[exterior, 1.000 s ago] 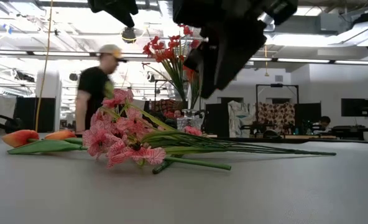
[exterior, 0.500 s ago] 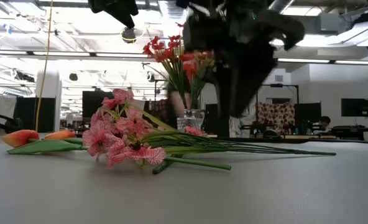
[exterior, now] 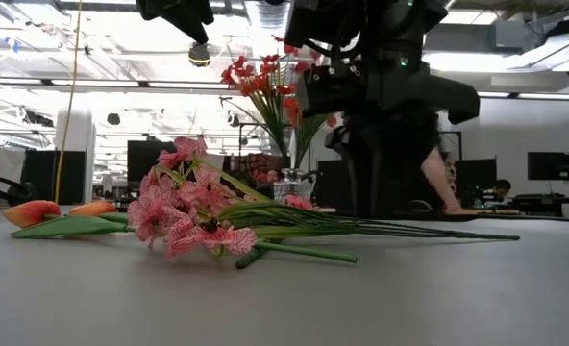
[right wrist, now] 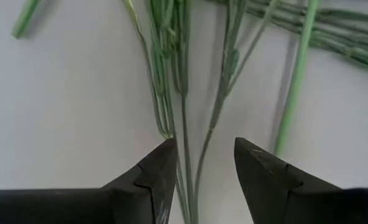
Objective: Sort flowers into vase by color
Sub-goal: Put the bottom pink flowers into the blue vase
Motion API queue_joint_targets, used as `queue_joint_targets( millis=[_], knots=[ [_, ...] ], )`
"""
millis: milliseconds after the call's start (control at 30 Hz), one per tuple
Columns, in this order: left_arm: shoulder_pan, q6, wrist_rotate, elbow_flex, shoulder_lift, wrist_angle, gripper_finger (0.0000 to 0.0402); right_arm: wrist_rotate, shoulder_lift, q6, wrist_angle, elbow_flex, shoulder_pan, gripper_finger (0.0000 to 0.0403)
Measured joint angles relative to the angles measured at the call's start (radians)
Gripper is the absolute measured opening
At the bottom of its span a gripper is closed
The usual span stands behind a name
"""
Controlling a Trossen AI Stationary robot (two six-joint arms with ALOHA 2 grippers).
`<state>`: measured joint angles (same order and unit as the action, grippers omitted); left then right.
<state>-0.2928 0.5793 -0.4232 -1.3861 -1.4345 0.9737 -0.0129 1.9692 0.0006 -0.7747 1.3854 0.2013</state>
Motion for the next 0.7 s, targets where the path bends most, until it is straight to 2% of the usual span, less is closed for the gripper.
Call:
queue_joint_targets(
  millis=[467, 700],
  knots=[
    [0.0, 0.0, 0.001, 0.0, 0.0, 0.0, 0.02, -0.01, 0.0, 0.0, 0.054, -0.034, 0.004, 0.0189],
    [0.0, 0.002, 0.004, 0.0, 0.0, 0.0, 0.02, -0.014, 0.042, -0.005, 0.07, -0.032, 0.009, 0.0189]
  ],
)
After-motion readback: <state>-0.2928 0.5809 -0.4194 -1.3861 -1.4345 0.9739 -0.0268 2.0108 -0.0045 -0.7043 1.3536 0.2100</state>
